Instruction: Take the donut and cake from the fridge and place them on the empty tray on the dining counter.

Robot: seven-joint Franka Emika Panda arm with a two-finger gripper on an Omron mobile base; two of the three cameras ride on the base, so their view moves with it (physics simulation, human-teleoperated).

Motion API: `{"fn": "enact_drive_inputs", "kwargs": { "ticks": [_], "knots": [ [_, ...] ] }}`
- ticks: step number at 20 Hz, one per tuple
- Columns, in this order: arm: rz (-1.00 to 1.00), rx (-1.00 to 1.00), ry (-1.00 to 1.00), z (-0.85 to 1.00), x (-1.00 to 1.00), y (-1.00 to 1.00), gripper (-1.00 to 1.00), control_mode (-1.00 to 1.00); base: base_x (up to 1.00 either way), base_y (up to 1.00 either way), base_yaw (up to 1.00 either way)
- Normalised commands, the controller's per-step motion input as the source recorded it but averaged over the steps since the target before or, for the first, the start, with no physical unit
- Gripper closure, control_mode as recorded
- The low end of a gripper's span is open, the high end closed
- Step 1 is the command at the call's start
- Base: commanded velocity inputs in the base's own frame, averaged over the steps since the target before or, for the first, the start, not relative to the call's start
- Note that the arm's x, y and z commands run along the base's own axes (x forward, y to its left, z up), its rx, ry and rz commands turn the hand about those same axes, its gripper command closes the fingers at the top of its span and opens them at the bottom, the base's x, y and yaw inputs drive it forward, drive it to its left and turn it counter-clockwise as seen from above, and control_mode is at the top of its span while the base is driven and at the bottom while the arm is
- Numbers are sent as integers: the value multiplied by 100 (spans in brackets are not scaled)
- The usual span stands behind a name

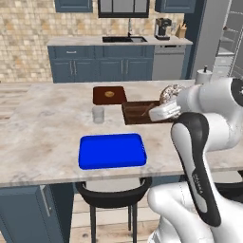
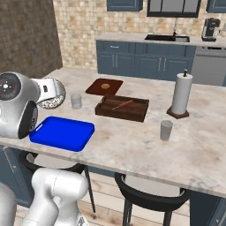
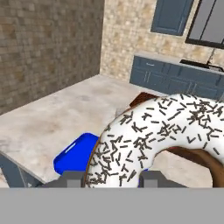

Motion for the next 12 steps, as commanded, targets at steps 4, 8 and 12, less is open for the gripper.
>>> {"fn": "enact_drive_inputs", "kwargs": {
  "ticks": [4, 8, 12],
  "knots": [
    [0, -5, 22, -59, 90, 100, 100, -100, 0, 0, 0],
    [0, 1, 0, -65, 57, 93, 100, -100, 0, 0, 0],
    [0, 0, 14, -72, 63, 77, 100, -100, 0, 0, 0]
  ]
}}
